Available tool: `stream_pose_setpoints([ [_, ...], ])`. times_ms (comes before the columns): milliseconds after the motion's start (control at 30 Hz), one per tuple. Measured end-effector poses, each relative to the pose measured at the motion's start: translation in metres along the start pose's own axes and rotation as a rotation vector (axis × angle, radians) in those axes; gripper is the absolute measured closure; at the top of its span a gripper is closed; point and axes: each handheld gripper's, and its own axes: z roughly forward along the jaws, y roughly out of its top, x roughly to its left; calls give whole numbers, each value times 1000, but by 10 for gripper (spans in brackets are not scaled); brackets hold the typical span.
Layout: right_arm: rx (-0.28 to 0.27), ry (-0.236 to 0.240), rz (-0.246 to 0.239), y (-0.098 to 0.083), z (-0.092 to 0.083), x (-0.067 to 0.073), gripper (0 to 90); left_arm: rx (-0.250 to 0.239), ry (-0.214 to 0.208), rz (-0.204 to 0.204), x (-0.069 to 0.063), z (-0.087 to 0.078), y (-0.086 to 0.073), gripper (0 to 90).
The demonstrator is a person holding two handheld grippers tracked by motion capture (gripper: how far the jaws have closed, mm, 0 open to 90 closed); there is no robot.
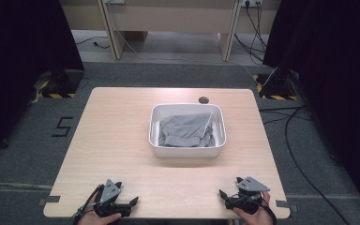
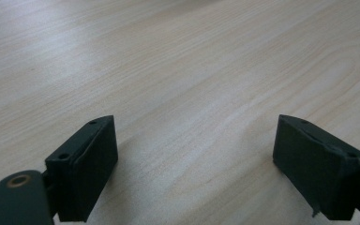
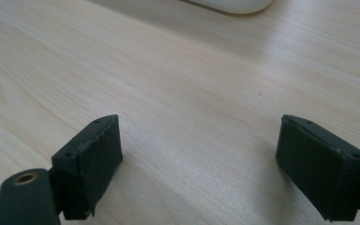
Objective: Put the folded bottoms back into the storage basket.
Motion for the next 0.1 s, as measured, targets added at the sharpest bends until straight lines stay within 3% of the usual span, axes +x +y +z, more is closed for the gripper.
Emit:
stream_pose_setpoints([
  [100,0,0,0,0,0,0,156,0,0,1,0,0,0,134],
])
